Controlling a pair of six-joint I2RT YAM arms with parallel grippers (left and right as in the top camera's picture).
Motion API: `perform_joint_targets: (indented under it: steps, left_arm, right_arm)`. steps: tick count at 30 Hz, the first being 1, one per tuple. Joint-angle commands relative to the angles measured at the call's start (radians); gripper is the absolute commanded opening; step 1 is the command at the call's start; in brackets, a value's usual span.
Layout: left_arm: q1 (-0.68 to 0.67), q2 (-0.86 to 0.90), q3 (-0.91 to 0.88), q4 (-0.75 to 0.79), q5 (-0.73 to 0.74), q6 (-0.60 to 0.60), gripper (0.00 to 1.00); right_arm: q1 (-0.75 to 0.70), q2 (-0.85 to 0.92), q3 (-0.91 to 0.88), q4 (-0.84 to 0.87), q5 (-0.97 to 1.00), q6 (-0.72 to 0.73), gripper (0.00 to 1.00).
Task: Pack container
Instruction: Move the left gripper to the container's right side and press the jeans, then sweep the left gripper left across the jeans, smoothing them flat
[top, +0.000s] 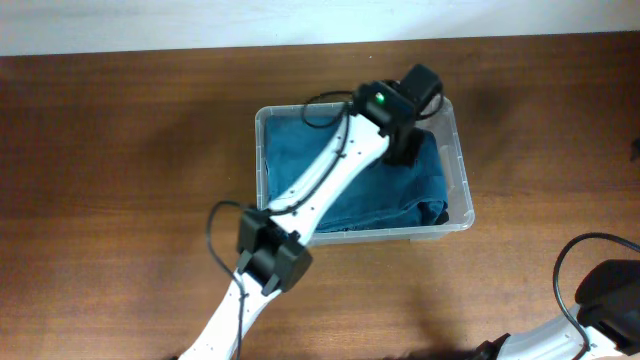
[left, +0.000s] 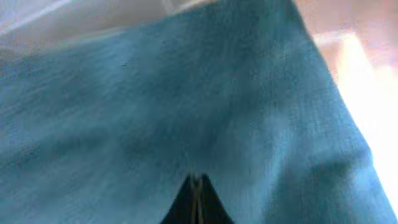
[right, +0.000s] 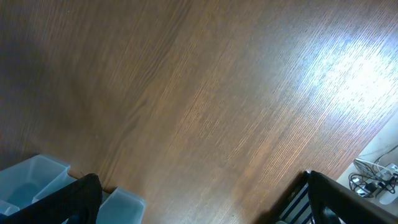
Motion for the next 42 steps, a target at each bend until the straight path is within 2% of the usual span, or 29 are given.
perform_joint_targets:
  steps: [1, 7, 18, 31, 37, 41, 42]
  left_arm:
    - [0.009, -0.109, 0.037, -0.082, 0.063, -0.002, 0.01]
    - [-0.003, -0.107, 0.034, -0.232, 0.151, -0.002, 0.01]
    - [-0.112, -0.053, 0.034, -0.193, 0.151, -0.011, 0.01]
    - [-0.131, 0.173, 0.034, -0.169, 0.151, -0.01, 0.01]
    - [-0.124, 0.161, 0.093, -0.173, 0.151, 0.01, 0.01]
    - [-0.095, 0.111, 0.196, -0.25, 0.132, 0.018, 0.01]
    - [-0.087, 0.086, 0.206, -0.25, 0.158, 0.058, 0.01]
  right_arm:
    - [-0.003, -0.022, -0.001, -0.005, 0.003, -0.003, 0.98]
    - [-0.003, -0.022, -0.001, -0.005, 0.003, -0.003, 0.98]
    - [-0.003, -0.022, -0.001, -0.005, 0.002, -0.003, 0.99]
    - [-0.003, -0.022, -0.001, -0.005, 0.002, -0.003, 0.98]
    - [-0.003, -0.021, -0.001, -0.005, 0.003, -0.003, 0.98]
    - [-0.003, -0.022, -0.001, -0.005, 0.003, -0.003, 0.98]
    - [-0.003, -0.022, -0.001, -0.005, 0.002, -0.003, 0.98]
